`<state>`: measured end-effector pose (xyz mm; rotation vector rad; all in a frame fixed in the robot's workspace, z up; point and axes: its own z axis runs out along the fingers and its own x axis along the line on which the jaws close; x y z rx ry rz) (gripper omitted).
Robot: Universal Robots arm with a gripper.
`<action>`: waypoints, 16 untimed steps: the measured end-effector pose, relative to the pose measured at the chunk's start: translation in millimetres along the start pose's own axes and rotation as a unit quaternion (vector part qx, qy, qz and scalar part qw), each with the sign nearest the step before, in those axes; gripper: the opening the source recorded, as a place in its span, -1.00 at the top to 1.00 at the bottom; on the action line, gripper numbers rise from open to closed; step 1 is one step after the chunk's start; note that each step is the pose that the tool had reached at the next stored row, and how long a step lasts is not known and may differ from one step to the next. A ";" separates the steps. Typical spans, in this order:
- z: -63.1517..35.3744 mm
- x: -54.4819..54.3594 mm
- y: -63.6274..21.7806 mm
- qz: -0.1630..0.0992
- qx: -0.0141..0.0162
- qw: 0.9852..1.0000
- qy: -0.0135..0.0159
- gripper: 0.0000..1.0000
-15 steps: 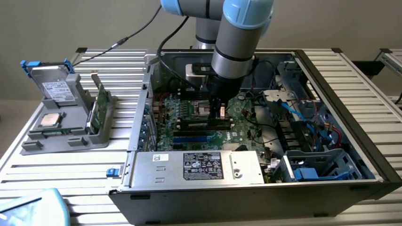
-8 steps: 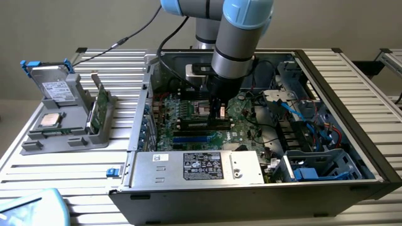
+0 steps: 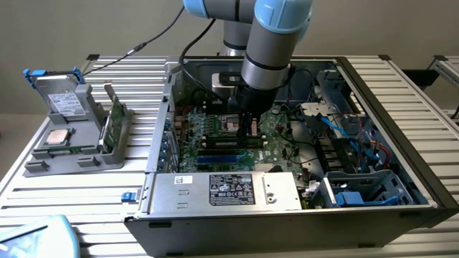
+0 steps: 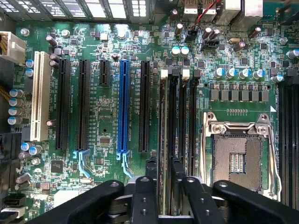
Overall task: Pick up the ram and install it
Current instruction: 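Insert the ram into the slot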
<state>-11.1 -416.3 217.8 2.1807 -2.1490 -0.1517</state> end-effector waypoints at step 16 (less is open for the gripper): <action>-26.7 -3.5 11.5 0.000 0.000 1.000 0.000 0.06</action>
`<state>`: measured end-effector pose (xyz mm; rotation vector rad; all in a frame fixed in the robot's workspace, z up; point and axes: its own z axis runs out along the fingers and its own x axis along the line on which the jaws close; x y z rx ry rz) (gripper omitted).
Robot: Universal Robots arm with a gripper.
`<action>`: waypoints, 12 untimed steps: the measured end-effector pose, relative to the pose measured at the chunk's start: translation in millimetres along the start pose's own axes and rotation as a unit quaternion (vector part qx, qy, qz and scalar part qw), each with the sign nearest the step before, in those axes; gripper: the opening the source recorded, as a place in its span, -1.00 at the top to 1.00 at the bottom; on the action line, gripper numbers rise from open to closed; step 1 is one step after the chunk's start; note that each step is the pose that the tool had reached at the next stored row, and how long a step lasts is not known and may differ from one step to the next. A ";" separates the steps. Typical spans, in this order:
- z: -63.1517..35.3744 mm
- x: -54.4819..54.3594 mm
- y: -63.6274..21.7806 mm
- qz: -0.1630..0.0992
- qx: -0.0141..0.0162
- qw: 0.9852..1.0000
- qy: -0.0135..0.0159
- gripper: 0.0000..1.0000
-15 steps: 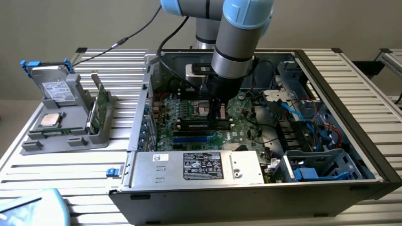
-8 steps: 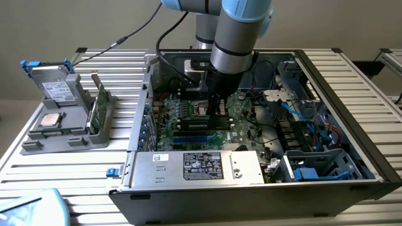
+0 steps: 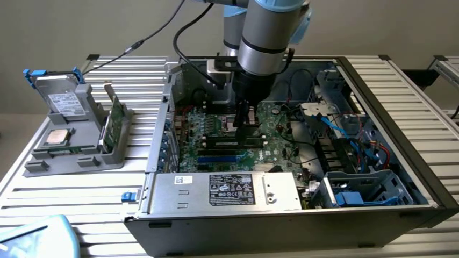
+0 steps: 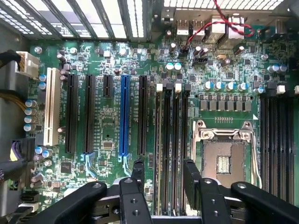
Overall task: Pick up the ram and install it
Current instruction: 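Insert the ram into the slot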
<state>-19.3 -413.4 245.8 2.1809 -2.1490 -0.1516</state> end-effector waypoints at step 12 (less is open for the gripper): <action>-3.9 -0.5 1.3 0.000 0.009 1.000 0.004 0.79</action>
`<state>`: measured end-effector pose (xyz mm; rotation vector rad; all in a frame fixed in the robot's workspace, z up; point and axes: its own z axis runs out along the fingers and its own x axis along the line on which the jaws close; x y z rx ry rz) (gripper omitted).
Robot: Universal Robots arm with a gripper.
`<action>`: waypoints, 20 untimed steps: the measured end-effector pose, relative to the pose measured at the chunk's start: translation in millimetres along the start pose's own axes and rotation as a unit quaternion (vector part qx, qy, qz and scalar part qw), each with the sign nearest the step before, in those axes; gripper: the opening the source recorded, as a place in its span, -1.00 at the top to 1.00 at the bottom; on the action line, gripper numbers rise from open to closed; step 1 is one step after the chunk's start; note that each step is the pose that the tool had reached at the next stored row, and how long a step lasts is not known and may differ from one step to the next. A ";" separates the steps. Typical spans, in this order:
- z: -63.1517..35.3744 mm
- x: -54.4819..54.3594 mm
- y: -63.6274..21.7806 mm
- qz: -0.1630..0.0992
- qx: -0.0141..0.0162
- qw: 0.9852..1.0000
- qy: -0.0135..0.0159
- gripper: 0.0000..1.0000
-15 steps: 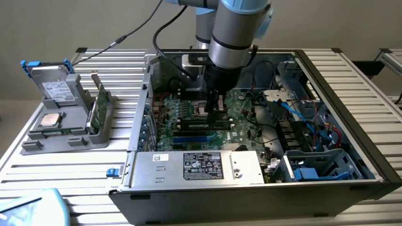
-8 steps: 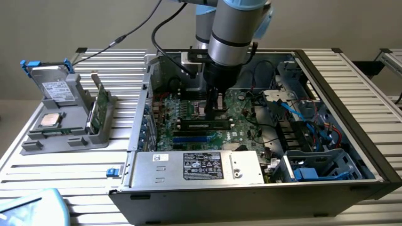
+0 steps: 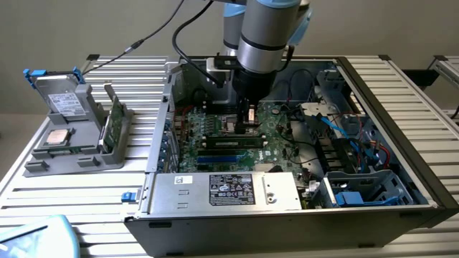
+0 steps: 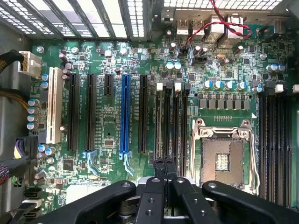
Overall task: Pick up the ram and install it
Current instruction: 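Insert the ram into the slot, then press down the ram until it locks into place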
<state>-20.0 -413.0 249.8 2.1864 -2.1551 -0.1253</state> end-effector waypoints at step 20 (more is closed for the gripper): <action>-0.3 -1.0 0.3 -0.001 0.019 1.000 0.010 0.79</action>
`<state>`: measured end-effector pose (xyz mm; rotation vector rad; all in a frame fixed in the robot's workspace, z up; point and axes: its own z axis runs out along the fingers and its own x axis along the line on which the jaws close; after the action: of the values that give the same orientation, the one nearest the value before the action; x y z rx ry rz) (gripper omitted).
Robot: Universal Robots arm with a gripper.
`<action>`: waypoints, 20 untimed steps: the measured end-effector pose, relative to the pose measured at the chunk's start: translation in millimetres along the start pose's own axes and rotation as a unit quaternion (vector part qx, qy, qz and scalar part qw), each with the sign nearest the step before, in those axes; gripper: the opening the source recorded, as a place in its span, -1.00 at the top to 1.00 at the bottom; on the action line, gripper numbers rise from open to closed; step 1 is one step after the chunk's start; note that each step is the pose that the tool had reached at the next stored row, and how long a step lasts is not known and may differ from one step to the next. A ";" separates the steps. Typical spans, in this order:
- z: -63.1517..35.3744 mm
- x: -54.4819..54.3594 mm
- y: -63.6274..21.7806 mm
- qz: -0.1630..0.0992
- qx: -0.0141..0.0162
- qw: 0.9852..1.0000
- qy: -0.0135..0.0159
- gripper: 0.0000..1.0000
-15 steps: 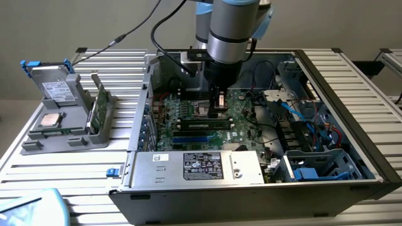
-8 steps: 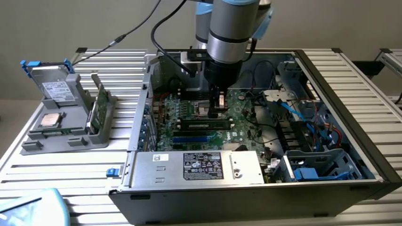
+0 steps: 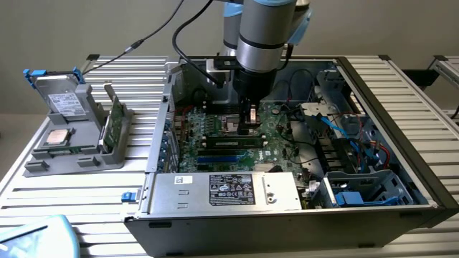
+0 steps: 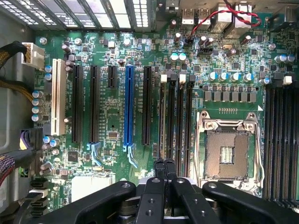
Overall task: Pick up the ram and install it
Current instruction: 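Press down the ram until it locks into place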
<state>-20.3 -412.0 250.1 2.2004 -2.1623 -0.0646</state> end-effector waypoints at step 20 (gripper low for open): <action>9.6 3.0 -14.4 0.000 0.000 1.000 0.000 0.79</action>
<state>-6.6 -414.9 239.5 2.2012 -2.1626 -0.0654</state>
